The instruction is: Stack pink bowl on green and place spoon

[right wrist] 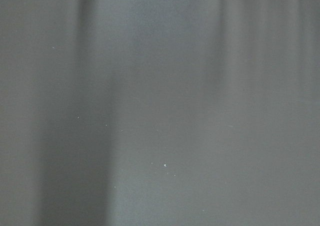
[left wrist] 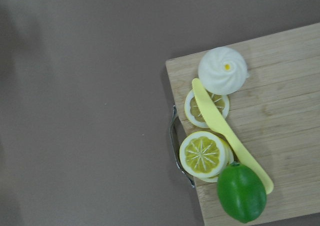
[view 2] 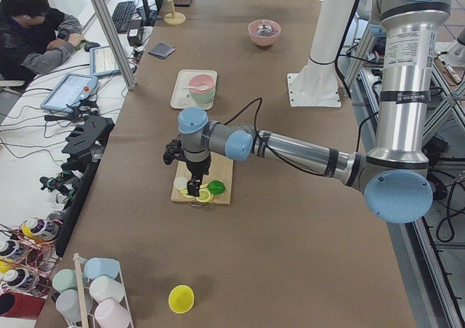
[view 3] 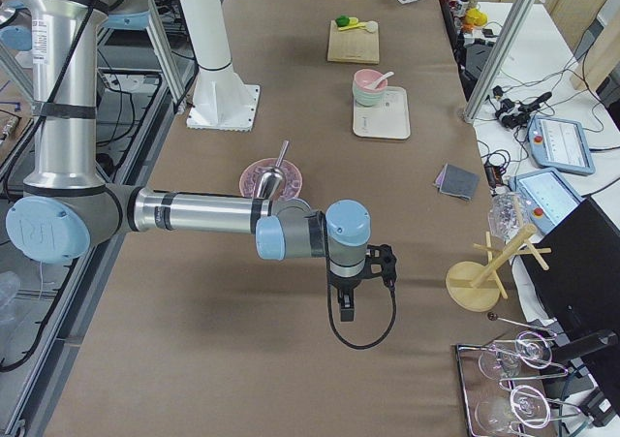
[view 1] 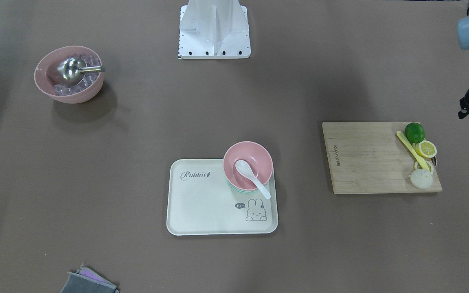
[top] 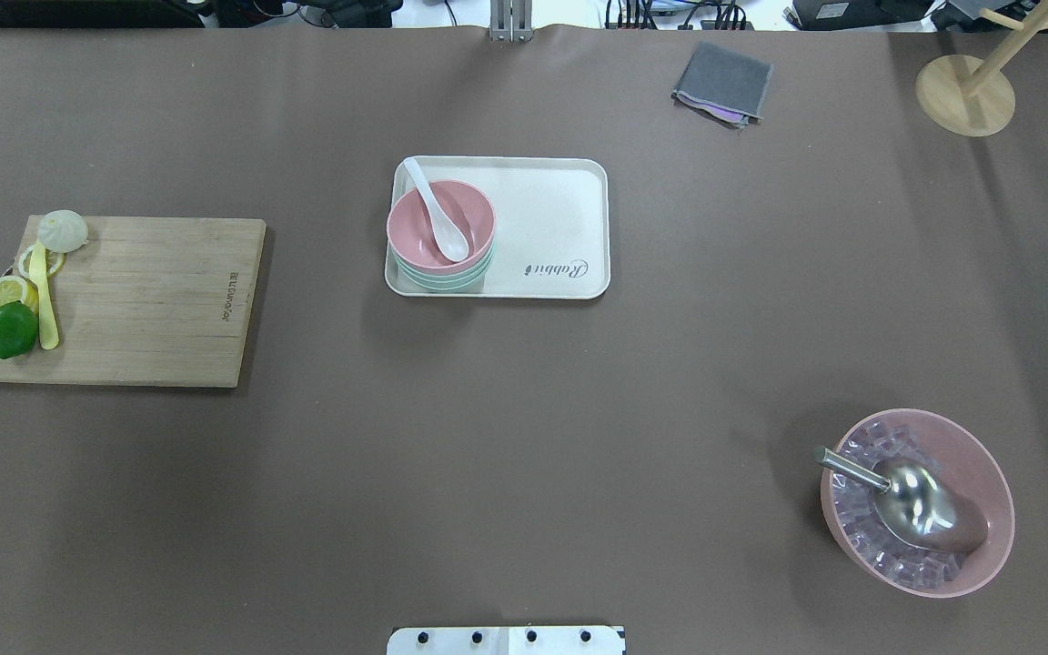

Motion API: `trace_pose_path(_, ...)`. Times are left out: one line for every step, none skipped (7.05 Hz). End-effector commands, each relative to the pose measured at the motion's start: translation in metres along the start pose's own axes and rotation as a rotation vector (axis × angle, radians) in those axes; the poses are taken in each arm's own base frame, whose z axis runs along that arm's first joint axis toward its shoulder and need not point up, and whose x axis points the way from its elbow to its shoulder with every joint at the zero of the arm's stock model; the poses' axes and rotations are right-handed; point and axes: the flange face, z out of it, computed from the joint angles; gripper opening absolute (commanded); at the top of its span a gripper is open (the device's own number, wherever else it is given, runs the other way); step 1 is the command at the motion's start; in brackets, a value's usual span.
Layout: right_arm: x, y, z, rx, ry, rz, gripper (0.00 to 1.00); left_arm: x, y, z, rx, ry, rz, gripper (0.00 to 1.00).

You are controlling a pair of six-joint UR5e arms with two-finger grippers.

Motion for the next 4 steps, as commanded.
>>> trace_pose_path(0.0,0.0,0.0,0.0,0.0,0.0,1.0,-0.031,0.023,-0.004,-0.003,0.062,0.102,0.99)
trace_pose_path(0.0,-0.001,-0.001,0.001,0.001,-0.001,1.0,-0.042,0.037,-0.004,-0.008,0.088,0.092,0.99)
trace_pose_path(-0.001,-0.001,-0.001,0.003,0.0,-0.002,1.0,-0.046,0.044,0.005,-0.055,0.126,0.04,0.99)
trace_pose_path(-0.001,-0.002,-0.002,0.005,0.0,-0.004,1.0,-0.054,0.048,0.005,-0.076,0.122,0.005,0.99)
